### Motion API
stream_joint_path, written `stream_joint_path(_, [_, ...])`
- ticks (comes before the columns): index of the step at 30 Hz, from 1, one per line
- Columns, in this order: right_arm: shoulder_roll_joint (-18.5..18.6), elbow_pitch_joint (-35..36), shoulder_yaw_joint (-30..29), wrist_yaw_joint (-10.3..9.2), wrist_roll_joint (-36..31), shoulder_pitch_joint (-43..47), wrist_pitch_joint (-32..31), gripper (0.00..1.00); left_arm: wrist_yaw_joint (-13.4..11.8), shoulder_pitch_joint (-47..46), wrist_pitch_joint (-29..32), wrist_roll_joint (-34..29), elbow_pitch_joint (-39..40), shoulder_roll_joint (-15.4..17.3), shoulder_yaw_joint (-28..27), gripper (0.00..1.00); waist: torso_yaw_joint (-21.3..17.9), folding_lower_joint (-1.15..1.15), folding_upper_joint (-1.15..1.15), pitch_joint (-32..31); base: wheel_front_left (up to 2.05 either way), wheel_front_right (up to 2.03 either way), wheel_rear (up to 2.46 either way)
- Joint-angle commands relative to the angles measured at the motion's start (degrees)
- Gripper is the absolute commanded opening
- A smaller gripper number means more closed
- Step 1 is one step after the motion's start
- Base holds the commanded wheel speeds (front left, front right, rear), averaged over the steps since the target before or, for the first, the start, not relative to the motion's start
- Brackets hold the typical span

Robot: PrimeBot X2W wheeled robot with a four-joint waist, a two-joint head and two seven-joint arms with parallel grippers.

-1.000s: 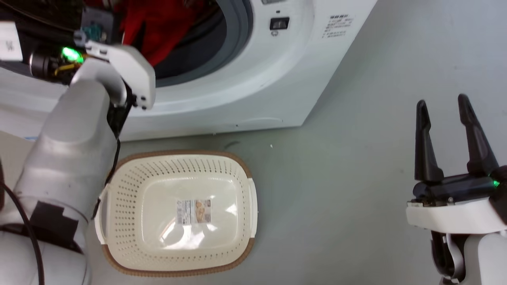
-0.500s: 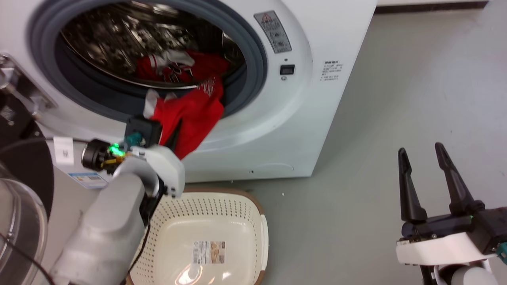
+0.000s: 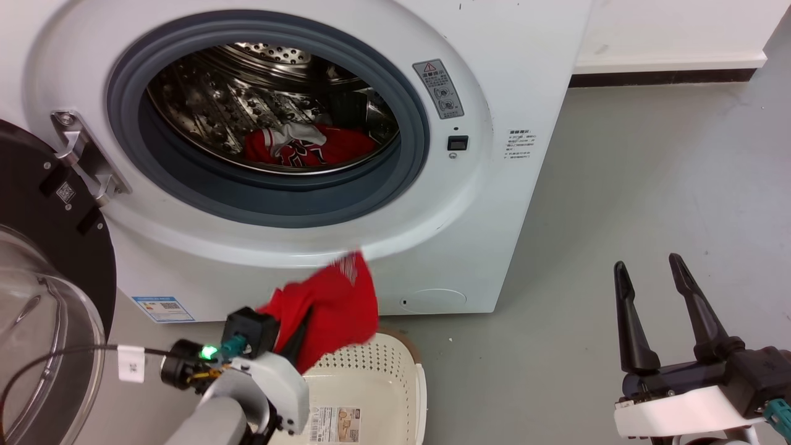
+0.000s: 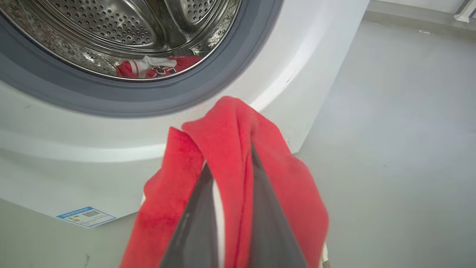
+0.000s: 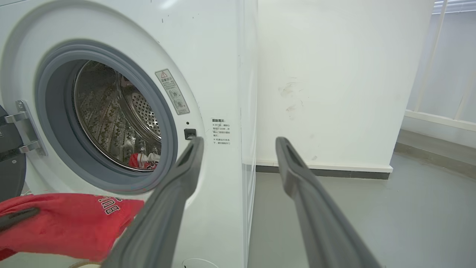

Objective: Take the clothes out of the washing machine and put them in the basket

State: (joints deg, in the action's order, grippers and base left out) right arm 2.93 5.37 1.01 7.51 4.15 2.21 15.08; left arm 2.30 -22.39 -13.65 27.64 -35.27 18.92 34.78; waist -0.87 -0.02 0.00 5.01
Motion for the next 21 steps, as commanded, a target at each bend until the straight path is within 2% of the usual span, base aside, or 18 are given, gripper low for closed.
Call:
stream_joint_path(1, [-0.1, 0.0, 0.1, -0.04, 0.3, 0.1, 0.1, 1.0, -0.4, 1.8, 0.5, 0.4, 1.1, 0.0, 0.3, 0.0, -0.1, 0.02, 0.0, 0.4, 0.0, 0.0, 0.0])
stream_joint_path(10, [-0.1, 0.6, 0.7, -0.04, 0.1, -2.4, 0.1, 1.0, -0.1, 3.3, 1.0, 1.7, 0.2, -0.8, 0.9, 0.0, -1.6, 0.02, 0.0, 4.7, 0.0, 0.0, 0.0])
stream_joint_path(21, [-0.1, 1.7, -0.9, -0.04, 0.2, -7.5, 0.1, 1.0, 1.8, -3.2, -0.5, 1.5, -14.4, -4.7, 1.7, 0.0, -4.3, 0.02, 0.0, 15.7, 0.0, 0.0, 0.0])
